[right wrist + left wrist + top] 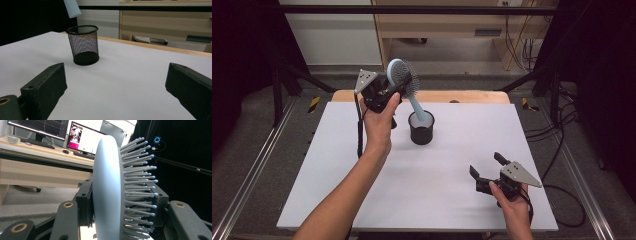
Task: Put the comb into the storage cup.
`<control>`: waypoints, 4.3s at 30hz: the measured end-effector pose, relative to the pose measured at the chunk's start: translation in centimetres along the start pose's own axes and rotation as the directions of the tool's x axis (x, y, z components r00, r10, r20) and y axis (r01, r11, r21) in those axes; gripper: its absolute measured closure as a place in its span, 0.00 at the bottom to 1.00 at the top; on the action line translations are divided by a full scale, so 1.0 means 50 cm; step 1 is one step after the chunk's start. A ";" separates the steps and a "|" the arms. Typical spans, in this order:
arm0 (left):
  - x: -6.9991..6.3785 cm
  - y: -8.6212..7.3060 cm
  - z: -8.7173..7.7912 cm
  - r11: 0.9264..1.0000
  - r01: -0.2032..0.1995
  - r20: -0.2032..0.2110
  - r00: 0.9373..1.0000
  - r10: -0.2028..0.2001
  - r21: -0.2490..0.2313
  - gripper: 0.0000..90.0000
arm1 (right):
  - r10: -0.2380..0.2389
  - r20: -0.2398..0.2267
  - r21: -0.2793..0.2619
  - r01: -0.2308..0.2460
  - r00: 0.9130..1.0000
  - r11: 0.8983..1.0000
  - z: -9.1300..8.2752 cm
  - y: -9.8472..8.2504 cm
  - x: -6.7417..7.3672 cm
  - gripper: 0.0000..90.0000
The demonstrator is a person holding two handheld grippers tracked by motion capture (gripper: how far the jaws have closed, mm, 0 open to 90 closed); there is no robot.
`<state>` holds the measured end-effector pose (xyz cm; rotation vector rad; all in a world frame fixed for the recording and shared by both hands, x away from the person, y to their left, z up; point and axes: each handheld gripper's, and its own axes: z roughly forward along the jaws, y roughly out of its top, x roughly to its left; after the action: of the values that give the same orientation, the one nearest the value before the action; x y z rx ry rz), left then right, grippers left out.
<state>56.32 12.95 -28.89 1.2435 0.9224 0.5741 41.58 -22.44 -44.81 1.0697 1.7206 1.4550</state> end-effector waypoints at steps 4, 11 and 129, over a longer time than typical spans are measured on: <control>0.003 0.003 0.000 1.000 0.002 -0.007 1.000 -0.002 -0.009 0.55 | -0.002 -0.003 0.002 0.002 1.000 1.000 0.001 -0.001 0.002 0.04; 0.005 -0.001 0.002 1.000 -0.010 -0.013 1.000 0.010 -0.006 0.55 | -0.008 -0.007 0.008 0.008 1.000 1.000 0.000 0.000 0.003 0.05; 0.032 -0.145 0.093 0.991 -0.004 -0.056 0.998 0.012 0.132 0.55 | -0.019 -0.040 0.037 0.020 0.999 0.999 0.004 -0.005 0.007 0.04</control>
<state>60.27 9.85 -36.06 1.3559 1.0163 0.5639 41.51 -22.06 -45.09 1.0475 1.7878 1.4457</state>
